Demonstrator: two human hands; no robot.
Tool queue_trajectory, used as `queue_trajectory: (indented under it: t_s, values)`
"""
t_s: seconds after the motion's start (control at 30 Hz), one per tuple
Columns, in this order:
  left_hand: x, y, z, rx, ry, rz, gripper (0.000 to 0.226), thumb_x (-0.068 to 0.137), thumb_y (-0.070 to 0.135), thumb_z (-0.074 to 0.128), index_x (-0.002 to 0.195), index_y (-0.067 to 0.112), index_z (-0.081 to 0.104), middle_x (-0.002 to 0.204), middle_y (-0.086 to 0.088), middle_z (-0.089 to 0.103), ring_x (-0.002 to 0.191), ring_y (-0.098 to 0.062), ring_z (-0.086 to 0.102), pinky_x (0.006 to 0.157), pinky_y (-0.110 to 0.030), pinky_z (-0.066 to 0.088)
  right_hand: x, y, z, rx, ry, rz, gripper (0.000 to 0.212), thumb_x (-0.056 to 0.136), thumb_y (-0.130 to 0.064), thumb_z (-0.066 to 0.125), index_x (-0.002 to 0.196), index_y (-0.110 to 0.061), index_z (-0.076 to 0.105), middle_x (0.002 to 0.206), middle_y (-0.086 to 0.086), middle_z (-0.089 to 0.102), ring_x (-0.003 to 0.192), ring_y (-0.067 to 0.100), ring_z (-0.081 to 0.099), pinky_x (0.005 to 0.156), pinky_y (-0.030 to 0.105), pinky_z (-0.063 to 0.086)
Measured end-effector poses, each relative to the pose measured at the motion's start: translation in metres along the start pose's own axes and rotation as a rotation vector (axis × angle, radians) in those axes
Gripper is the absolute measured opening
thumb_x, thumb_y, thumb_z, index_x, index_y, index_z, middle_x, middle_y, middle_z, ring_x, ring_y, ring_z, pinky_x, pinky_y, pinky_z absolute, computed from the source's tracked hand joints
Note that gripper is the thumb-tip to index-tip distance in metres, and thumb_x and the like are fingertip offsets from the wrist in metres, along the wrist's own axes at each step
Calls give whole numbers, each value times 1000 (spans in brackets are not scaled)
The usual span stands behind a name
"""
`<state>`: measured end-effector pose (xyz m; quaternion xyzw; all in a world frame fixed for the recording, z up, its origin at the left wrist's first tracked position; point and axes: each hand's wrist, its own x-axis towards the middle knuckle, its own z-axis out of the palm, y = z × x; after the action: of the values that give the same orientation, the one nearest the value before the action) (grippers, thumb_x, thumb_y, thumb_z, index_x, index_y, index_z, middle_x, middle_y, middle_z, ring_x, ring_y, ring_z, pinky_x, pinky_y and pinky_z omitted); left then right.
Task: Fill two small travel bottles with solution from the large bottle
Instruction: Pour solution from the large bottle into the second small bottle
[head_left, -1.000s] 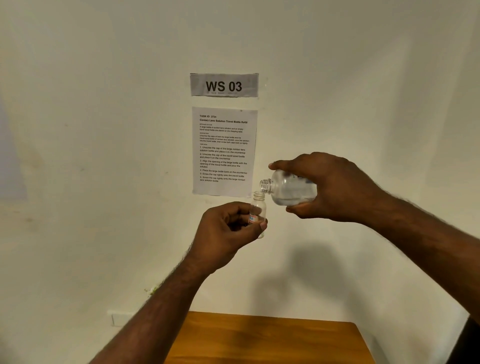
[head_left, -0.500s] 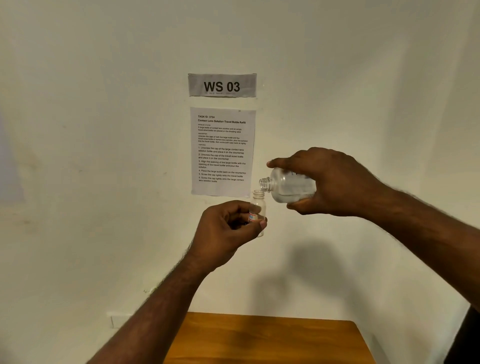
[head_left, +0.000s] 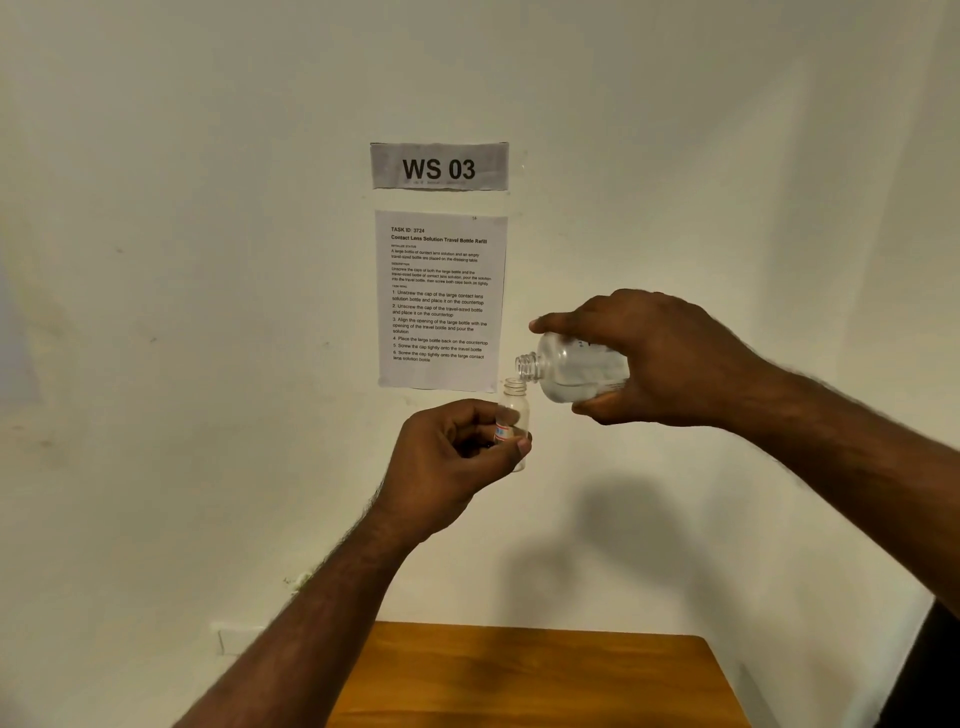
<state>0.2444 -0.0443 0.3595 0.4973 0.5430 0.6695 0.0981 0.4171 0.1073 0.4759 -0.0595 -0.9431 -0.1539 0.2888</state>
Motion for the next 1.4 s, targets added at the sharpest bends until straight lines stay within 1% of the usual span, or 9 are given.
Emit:
queue_trajectory:
  t_s: [0.23,0.33,0.53,0.8,0.93,1.0,1.1,1.2,1.4]
  values:
    - [0,2,0,3,-9,6,22,82,3,83,103,5,77,76,2,79,72,-13,76,70,-22,60,1,1,-1,-20,-14,-2,79,69,-47,80,142,-44,49,115,-16,65,94,17,59,76,34,49]
    - [-1,2,1,-4,-6,6,22,82,3,83,103,5,77,78,0,80,72,-14,77,70,-22,60,0,1,-2,-21,-16,1,79,69,-47,80,142,-44,49,116,-17,65,96,17,59,77,33,48]
    - [-1,0,2,8,-3,14,21,82,3,84,102,6,77,80,-1,80,74,-16,77,73,-26,62,1,2,-2,-26,-16,-17,78,69,-47,80,141,-43,49,114,-16,65,93,18,60,76,37,51]
    - [-1,0,2,0,-7,16,19,82,4,84,98,10,78,81,-4,80,76,-21,78,77,-34,65,2,4,-3,-41,-23,-26,79,68,-47,79,141,-44,48,115,-17,65,93,18,60,76,36,52]
    - [-1,0,1,-16,-5,4,19,82,5,84,100,9,78,84,-9,80,79,-29,78,82,-45,65,2,3,-4,-36,-20,-36,78,69,-45,80,140,-42,49,114,-15,66,92,19,60,75,39,53]
    - [-1,0,1,-17,0,2,20,82,5,84,101,7,78,83,-9,80,79,-30,78,83,-47,65,2,3,-5,-35,-24,-36,78,69,-45,80,140,-43,49,114,-16,66,92,19,60,75,38,53]
    - [-2,1,2,-7,-3,8,22,82,4,83,103,5,77,83,-6,80,80,-29,78,81,-43,66,2,3,-6,-39,-31,-31,79,69,-46,80,141,-44,48,116,-16,65,94,18,60,76,37,52]
    - [-2,3,2,6,-2,6,23,82,5,83,104,5,77,83,-3,81,78,-24,79,80,-36,66,2,2,-8,-36,-30,-33,79,69,-45,80,141,-43,48,115,-15,66,95,20,60,77,39,52]
    - [-4,5,1,15,7,6,24,82,5,84,105,5,77,84,-6,81,78,-24,79,78,-31,65,1,1,-9,-40,-23,-36,79,69,-45,81,141,-43,48,116,-15,65,95,20,60,76,37,51]
